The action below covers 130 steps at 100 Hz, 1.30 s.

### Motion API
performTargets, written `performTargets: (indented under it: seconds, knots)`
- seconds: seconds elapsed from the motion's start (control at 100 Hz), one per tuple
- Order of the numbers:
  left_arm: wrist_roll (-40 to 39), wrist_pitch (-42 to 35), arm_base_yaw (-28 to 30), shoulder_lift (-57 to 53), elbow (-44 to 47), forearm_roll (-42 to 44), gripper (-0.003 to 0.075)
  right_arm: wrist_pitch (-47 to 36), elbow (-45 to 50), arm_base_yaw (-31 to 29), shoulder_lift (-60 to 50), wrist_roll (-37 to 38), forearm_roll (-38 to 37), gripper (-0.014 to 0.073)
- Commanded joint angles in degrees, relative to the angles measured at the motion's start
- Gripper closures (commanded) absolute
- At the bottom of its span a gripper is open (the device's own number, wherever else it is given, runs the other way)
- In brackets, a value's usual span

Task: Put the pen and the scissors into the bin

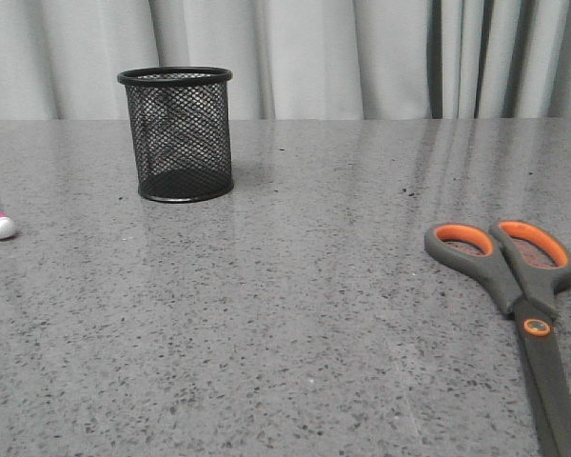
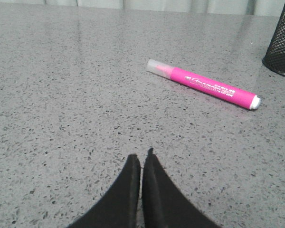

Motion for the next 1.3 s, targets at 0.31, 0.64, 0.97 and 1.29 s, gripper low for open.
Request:
performTargets:
  seconds: [0.31,0.64,0.97,1.29]
  knots:
    - [-0.41,-3.17,0.1,-1.79,2.51,-0.34,0.0739,-4.24,0.84,-0.36,-1.02,-0.67,0.09,0.0643]
    - [-0.41,-3.17,0.1,-1.79,2.51,-0.34,0.0739,-7.15,0.84,-0.36,-1.02,-0.67,0.09,0.0643]
    - [-1.25,-18.02,0.1,-1.79,2.51,-23.59,0.0739,-28.43,0.73,-0.36,-1.02,11.02,6.12,0.0643]
    - [-1.25,-27.73,0.1,-1.79,1.11,-55.44,0.0735,-29.22,-2.09,-0.36,-1.02,20.01,6.12,0.0641]
